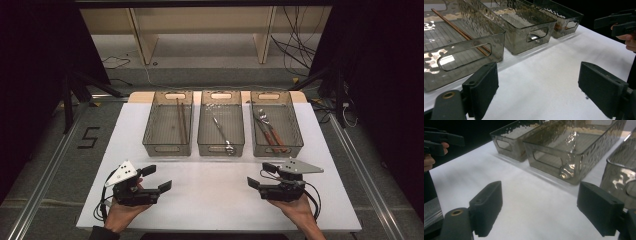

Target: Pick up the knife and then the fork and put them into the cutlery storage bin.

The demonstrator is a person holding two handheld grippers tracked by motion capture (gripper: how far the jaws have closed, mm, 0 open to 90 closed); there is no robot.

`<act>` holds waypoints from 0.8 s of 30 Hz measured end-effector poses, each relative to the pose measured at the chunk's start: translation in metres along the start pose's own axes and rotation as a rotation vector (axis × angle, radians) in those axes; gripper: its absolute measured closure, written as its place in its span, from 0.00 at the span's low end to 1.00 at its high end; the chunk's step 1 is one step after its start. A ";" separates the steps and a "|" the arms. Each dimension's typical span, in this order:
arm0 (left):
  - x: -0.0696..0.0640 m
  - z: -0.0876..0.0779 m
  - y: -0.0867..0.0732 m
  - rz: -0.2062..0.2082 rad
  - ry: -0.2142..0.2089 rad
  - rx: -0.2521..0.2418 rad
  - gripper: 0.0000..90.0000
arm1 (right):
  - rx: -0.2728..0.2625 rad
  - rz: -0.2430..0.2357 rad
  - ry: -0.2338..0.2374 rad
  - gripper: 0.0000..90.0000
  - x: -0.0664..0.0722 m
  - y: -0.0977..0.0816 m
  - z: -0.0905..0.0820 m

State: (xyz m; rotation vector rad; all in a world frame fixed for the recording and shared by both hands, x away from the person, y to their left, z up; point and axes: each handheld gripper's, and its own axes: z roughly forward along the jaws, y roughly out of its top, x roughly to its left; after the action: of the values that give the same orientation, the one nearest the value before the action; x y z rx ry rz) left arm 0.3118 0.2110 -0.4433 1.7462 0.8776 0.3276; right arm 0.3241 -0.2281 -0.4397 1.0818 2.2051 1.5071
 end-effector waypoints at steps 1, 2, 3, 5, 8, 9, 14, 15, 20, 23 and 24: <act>0.000 0.000 0.000 -0.001 -0.001 -0.001 0.18 | -0.003 -0.004 -0.007 0.22 0.000 -0.002 -0.001; 0.000 0.000 0.000 0.001 -0.003 0.002 0.18 | -0.004 -0.002 -0.010 0.21 0.000 -0.003 -0.002; -0.001 0.000 0.000 0.001 -0.003 0.003 0.18 | -0.011 0.000 -0.016 0.21 0.000 -0.005 -0.004; -0.001 0.000 -0.001 0.001 -0.005 0.003 0.18 | -0.024 0.005 -0.020 0.21 0.000 -0.006 -0.006; -0.002 0.001 -0.001 0.002 -0.010 0.007 0.18 | -0.035 0.016 -0.034 0.21 -0.001 -0.008 -0.009; -0.003 0.001 -0.002 0.003 -0.011 0.009 0.18 | -0.037 0.017 -0.039 0.20 -0.001 -0.009 -0.009; -0.002 0.001 -0.002 0.001 -0.013 0.011 0.18 | -0.033 0.022 -0.056 0.20 -0.001 -0.015 -0.012; -0.001 0.001 -0.002 0.001 -0.013 0.011 0.18 | -0.032 0.024 -0.056 0.20 0.000 -0.015 -0.012; -0.001 0.002 -0.002 -0.003 -0.015 0.014 0.18 | -0.038 0.024 -0.062 0.19 -0.001 -0.016 -0.014; -0.001 0.002 -0.002 -0.003 -0.014 0.013 0.18 | -0.043 0.024 -0.066 0.19 -0.002 -0.016 -0.015; -0.001 0.002 -0.002 -0.003 -0.014 0.013 0.18 | -0.044 0.028 -0.068 0.19 -0.002 -0.016 -0.015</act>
State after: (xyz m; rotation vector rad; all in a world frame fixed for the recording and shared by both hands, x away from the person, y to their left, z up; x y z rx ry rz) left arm 0.3116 0.2093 -0.4453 1.7572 0.8739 0.3077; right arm 0.3096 -0.2429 -0.4474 1.1372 2.1107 1.4996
